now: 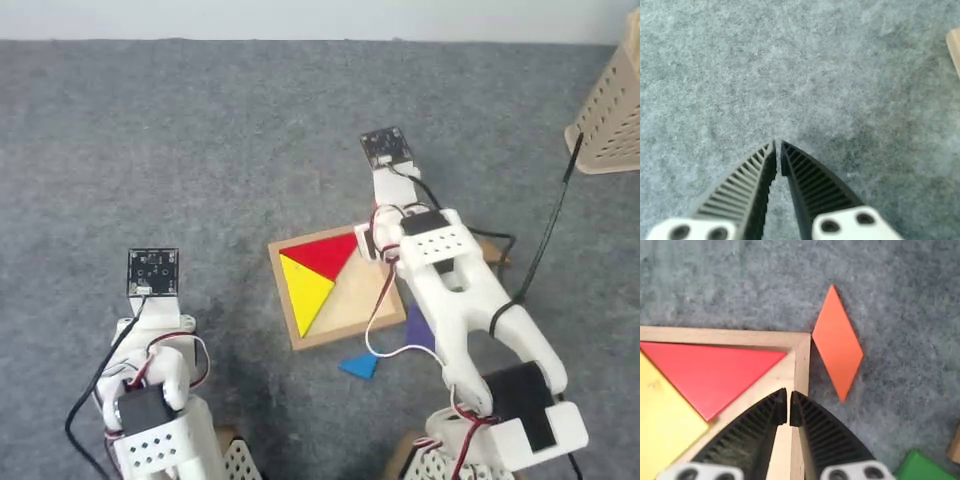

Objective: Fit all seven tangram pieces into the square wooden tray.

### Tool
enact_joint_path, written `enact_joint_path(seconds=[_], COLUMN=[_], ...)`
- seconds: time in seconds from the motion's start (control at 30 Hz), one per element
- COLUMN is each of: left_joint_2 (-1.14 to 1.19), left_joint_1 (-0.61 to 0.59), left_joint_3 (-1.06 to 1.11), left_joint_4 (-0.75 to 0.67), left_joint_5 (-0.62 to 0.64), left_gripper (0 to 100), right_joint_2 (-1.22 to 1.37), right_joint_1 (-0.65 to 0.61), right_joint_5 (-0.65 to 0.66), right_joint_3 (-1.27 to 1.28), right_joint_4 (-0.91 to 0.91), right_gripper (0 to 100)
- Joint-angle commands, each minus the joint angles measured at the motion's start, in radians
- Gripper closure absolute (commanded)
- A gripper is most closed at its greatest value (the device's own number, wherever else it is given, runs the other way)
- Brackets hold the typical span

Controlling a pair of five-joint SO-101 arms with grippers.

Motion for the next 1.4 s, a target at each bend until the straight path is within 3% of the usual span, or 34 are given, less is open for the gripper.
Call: enact_joint_path(seconds=[0.0, 1.37], left_joint_2=[-0.014, -0.014], left_joint_1=[-0.005, -0.005], left_joint_3=[-0.007, -0.007], left_joint_4=[0.008, 0.008], left_joint_5=[-0.005, -0.005], left_gripper=[99, 99], right_joint_2=[-0.056, -0.067], right_joint_1=[0.016, 0.018], right_joint_5=[0.012, 0.014], right_joint_3=[0.000, 0.035], right_joint_4=[-0.054, -0.088], right_gripper=[99.1, 99.1])
